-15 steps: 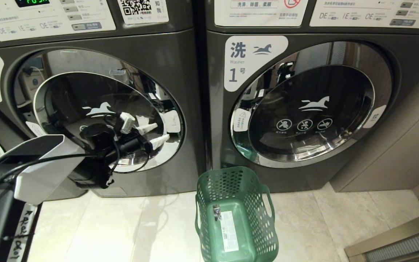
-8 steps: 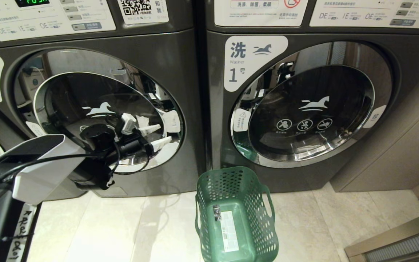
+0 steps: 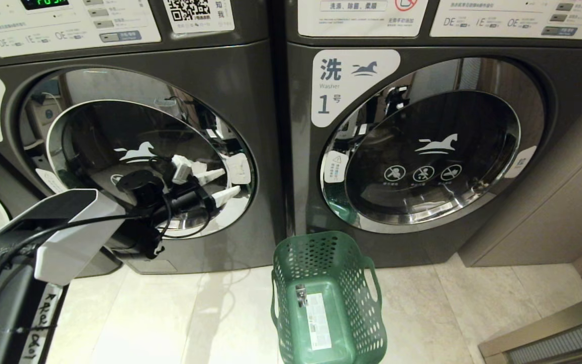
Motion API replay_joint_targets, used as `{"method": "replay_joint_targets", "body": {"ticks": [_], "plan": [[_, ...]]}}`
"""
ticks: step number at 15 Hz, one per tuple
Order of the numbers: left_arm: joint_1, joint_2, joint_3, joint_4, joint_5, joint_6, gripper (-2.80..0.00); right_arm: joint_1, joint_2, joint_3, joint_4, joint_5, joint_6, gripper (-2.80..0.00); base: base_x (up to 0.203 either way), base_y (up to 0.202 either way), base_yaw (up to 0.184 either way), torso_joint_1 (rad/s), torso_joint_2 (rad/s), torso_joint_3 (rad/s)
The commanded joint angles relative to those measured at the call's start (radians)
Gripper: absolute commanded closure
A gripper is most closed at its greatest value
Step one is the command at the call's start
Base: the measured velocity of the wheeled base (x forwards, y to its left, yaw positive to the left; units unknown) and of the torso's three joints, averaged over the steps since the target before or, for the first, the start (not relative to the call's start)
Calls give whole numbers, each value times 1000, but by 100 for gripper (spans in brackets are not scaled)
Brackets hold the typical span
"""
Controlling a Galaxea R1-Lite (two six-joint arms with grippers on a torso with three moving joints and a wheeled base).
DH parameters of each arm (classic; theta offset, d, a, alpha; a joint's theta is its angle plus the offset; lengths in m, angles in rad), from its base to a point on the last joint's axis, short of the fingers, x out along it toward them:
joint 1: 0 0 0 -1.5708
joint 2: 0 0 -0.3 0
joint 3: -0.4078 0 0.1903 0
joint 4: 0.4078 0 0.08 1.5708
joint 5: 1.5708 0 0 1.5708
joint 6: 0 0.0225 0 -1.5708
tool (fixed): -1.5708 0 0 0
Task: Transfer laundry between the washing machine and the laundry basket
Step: Open the lid of the washing machine
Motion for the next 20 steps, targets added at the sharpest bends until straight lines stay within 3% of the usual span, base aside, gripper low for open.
{"method": "replay_joint_targets", "body": {"ticks": [1, 15, 20], "plan": [[-5, 25, -18, -7, -3, 0, -280, 0, 2, 0, 0, 0, -1, 0, 0, 0, 0, 0, 0, 0], [-56, 85, -183, 88, -10, 0, -280, 0, 2, 0, 0, 0, -1, 0, 0, 0, 0, 0, 0, 0], [-75, 99, -197, 89, -74, 0, -280, 0, 2, 0, 0, 0, -1, 0, 0, 0, 0, 0, 0, 0]]}}
